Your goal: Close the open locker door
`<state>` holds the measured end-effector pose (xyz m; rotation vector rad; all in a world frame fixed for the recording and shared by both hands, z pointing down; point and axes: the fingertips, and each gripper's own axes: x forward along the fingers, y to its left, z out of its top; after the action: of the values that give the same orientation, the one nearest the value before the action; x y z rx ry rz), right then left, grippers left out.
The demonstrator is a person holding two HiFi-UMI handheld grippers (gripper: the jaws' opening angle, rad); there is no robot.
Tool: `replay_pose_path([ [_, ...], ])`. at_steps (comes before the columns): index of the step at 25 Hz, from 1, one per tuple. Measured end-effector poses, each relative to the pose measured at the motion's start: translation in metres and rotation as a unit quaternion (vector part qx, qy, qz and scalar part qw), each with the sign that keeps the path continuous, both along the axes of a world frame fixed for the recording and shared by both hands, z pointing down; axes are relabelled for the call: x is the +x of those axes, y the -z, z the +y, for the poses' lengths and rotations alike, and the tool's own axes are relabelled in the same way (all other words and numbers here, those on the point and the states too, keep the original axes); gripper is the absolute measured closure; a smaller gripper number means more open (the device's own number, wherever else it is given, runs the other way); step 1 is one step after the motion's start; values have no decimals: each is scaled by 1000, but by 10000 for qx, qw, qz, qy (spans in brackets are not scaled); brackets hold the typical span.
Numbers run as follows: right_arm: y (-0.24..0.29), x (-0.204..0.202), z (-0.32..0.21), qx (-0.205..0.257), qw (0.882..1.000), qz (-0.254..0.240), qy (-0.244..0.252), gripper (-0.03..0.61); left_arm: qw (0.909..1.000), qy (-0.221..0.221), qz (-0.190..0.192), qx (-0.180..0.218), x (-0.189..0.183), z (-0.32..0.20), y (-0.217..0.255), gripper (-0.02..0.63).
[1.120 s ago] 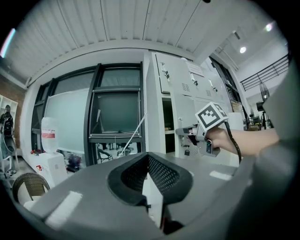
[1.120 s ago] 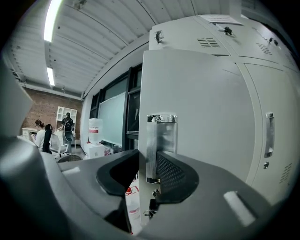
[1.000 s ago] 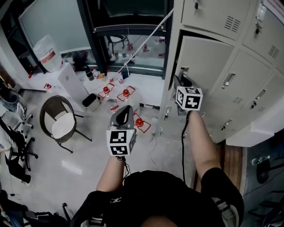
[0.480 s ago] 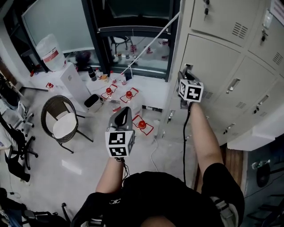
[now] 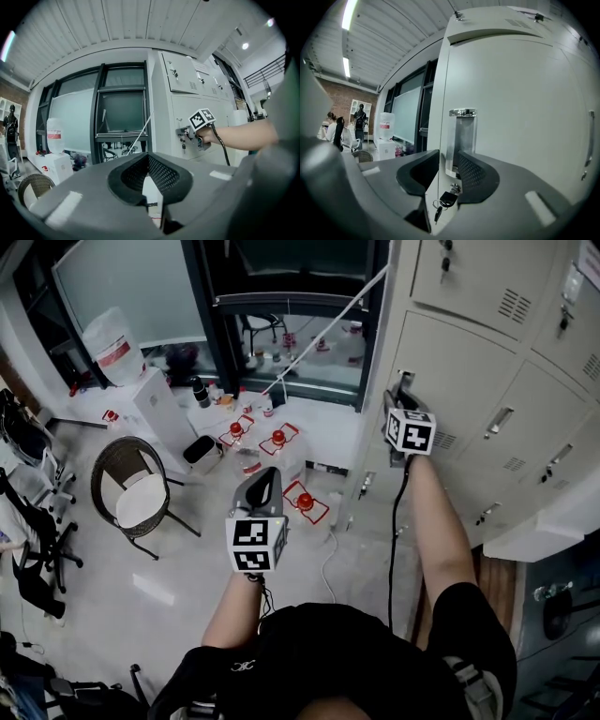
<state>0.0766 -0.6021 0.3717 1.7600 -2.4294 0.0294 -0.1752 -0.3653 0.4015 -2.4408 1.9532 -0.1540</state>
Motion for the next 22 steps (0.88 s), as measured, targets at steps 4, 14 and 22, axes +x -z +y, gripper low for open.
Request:
replay_pose_path([
  [4, 17, -3, 19, 308, 9994, 120, 55, 445, 10000, -52, 2, -17, 3, 0, 1, 614],
  [14, 60, 11, 143, 1158, 9913, -536, 330, 474, 9987, -503, 6, 60, 56, -5, 10, 612],
  [22, 26, 81, 228, 1125, 9909, -648, -358, 566, 9952, -977, 57, 36, 124, 4, 9, 613],
])
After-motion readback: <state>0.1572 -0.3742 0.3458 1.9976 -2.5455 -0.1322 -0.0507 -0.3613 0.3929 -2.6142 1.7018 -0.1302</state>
